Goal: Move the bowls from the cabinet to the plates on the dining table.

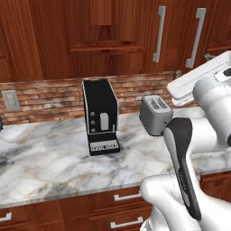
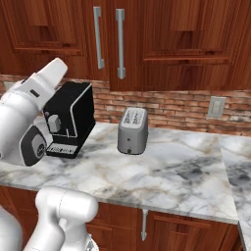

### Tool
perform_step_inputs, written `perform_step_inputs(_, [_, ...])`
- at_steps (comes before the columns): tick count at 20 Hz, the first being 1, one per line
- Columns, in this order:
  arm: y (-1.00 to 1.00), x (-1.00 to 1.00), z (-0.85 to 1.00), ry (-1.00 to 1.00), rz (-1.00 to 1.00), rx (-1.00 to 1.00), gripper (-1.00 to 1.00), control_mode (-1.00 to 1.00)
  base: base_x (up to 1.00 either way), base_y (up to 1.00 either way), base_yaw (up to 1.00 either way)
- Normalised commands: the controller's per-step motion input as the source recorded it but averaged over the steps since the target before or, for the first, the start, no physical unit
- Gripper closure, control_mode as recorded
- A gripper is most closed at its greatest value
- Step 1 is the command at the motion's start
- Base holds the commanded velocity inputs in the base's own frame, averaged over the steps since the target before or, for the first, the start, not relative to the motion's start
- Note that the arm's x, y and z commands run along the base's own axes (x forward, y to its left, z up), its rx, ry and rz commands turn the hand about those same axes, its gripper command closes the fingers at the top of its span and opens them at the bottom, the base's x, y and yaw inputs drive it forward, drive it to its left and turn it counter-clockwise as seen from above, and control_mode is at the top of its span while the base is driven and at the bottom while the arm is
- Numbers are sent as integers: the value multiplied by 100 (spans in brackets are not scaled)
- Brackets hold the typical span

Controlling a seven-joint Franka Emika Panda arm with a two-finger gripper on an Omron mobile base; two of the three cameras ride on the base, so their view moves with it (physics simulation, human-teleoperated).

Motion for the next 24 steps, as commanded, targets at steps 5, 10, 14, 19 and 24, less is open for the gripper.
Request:
perform_step_inputs(5, [11, 0, 0, 14, -22, 14, -100, -100, 0, 0, 0])
perform_step_inputs(10, [12, 0, 3, 21, -16, 25, -100, -100, 0, 0, 0])
perform_step_inputs(14, [13, 0, 11, 26, -11, 27, -100, -100, 0, 0, 0])
perform_step_inputs(19, [13, 0, 20, 29, -3, 27, -100, -100, 0, 0, 0])
perform_step_inputs(24, [10, 0, 25, 29, 0, 21, -100, -100, 0, 0, 0])
